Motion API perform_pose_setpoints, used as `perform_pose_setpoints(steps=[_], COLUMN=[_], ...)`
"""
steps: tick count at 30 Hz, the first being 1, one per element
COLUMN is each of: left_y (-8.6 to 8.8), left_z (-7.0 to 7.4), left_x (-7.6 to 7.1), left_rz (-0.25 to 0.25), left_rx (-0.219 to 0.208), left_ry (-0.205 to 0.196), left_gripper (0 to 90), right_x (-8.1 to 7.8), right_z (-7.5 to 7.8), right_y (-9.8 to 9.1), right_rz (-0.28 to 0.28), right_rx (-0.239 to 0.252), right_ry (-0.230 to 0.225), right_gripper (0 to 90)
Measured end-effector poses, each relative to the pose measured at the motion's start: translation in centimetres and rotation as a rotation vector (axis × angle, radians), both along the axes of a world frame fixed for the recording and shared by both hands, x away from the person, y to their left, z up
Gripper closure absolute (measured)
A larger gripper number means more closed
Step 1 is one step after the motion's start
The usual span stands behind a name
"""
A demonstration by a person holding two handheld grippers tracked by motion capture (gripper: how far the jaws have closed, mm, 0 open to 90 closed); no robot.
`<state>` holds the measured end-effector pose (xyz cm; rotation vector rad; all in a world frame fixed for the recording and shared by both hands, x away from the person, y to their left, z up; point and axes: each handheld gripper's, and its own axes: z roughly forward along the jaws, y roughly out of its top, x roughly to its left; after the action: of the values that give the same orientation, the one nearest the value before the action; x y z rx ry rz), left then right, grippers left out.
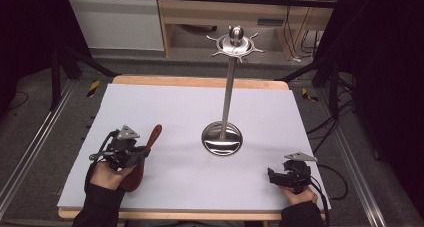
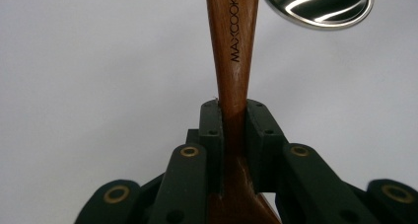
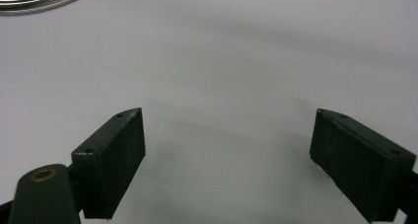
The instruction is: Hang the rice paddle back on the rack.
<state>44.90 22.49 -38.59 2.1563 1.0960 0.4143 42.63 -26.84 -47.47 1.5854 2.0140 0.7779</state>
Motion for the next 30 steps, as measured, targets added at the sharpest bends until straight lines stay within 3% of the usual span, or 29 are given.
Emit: perform_pose_setpoints(steps=[7, 11, 20, 30], left_y=[0.5, 0.7, 0.4, 0.3], left_z=[0.5, 0.8, 1.3, 1.8], left_x=[-0.4, -0.8, -1.5, -2.0], left_rz=[0.016, 0.033, 0.028, 0.050], left_rx=[-0.048, -0.067, -0.090, -0.147], left_ry=[-0.066, -0.128, -0.232, -0.301], left_gripper=[78.3, 78.3, 78.3, 78.3], right_x=[0.0, 0.0, 0.0, -0.1], right_z=[0.0, 0.0, 0.1, 0.1], right_y=[0.0, 0.0, 0.0, 0.2], right_rz=[-0.001, 0.009, 0.008, -0.001], right_rx=[0.003, -0.006, -0.004, 0.004], right_ry=[0.000, -0.007, -0.009, -0.010], right_gripper=[14.0, 14.0, 13.9, 14.0])
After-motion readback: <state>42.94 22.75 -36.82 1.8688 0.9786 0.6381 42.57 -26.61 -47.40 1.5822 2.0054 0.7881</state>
